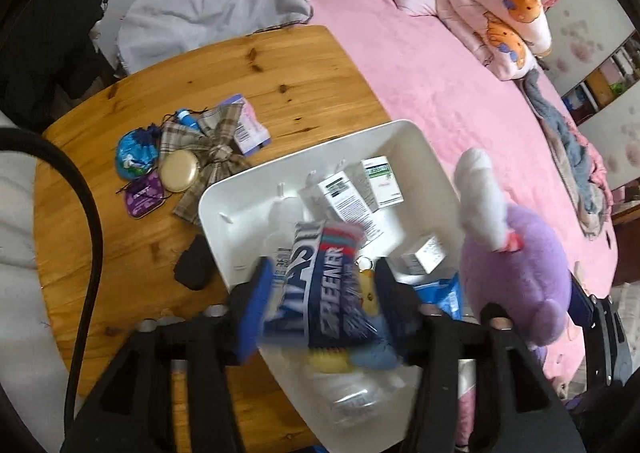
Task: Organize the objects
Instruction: 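Carry the packet and purple plush over the white tray and open both grippers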
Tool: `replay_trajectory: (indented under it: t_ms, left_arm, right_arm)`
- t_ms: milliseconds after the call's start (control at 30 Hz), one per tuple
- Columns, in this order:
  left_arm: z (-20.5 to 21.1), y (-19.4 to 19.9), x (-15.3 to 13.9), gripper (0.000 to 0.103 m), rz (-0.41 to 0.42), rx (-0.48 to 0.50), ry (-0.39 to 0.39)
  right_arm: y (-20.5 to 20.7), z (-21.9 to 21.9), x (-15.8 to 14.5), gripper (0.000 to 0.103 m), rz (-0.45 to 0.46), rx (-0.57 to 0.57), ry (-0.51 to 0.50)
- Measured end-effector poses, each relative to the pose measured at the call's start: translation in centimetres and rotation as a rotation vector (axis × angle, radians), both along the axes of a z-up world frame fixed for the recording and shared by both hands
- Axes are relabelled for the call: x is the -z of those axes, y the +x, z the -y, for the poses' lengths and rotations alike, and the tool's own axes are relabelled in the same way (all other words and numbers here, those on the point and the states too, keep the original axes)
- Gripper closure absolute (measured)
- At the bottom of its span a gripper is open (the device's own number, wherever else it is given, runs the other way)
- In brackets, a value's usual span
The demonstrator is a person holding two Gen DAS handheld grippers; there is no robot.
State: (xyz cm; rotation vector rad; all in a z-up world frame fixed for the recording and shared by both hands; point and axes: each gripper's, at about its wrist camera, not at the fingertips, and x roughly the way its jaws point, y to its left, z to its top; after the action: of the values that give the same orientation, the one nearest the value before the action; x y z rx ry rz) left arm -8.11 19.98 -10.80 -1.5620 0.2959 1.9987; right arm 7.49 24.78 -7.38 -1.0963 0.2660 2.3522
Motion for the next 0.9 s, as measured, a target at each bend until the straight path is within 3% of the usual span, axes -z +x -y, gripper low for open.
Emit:
replay_trajectory:
  t_ms: [33, 67, 233, 900]
  left_arm:
    - [0.2, 0.1, -0.2, 0.023, -0.005, -0.008, 0.003]
    - [0.4, 0.2, -0.5, 0.019, -0.013, -0.015, 0.008]
    - [1.3, 0.1, -1.7, 0.019, -0.06, -0.07, 0.0]
    - [8.4, 0.4, -5.4, 0.019, -0.1, -0.252, 0.026]
  right_arm:
    - [-0.2, 0.0, 0.4, 0.034, 0.018, -0.016, -0.003]
    - [-0.3, 0.1, 0.6, 0.034, 0.027, -0.027, -0.003]
    - [-0.2, 1.0, 0.8, 0.033, 0.028, -0.094, 0.028]
    - [0.4, 4.2, -2.2, 0.03, -0.087, -0.224, 0.048]
